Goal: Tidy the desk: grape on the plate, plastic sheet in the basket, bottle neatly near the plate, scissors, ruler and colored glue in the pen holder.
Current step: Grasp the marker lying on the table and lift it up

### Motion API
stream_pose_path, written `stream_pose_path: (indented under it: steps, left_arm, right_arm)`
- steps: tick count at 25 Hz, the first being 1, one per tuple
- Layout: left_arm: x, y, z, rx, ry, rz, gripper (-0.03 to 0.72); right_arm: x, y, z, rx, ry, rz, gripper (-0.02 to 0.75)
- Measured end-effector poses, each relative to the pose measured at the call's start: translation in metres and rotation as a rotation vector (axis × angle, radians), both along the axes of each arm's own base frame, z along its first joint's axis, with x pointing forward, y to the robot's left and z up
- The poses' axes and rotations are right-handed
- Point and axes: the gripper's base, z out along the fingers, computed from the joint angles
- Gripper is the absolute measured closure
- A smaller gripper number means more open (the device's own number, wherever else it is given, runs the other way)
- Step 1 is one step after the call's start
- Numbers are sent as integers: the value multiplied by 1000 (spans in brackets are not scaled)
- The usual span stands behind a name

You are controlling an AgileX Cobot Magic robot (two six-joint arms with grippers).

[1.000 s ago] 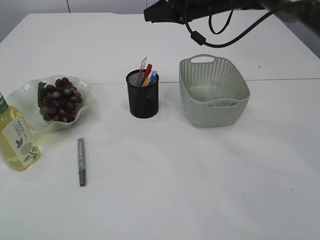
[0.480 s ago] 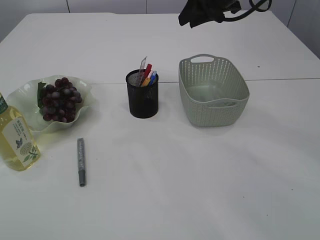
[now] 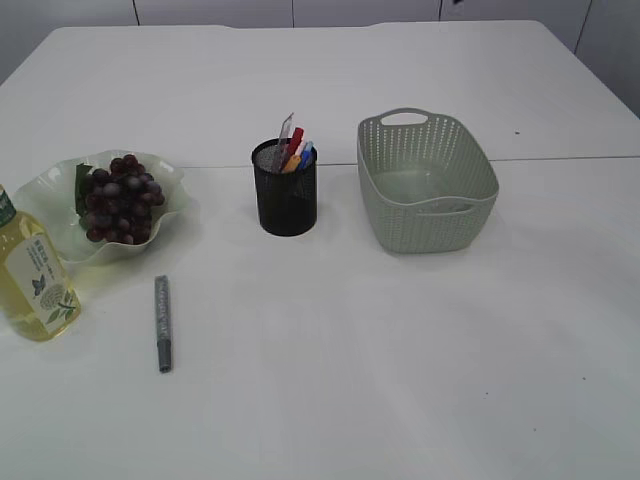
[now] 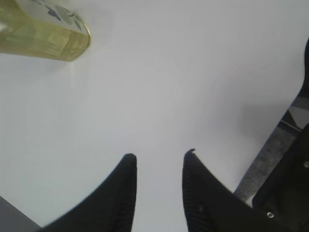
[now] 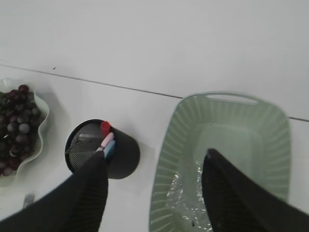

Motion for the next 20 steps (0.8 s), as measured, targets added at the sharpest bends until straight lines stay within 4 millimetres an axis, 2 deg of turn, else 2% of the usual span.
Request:
stream_pose_path:
  steps: [5,10,14,16,20]
  left_arm:
    - [0,1,0,101,-17,-201,448]
    - [0,3,0,204,-35,-393,448]
    - [-3,2,4,230,-86,-434,448]
    - [-4,-2,6,197,-129,-435,448]
    - [-7,-11,8,72,-151,-421,448]
  right_arm:
    - [-24,-8,30,-16,-32,-30,280]
    - [-51,-15,27,-46,59,-63,279]
    - [-74,-25,20,-116,124,-111,279]
    - [-87,-31,18,-160,142,-134,279]
    - [-118,-41,31,-207,127,-164,279]
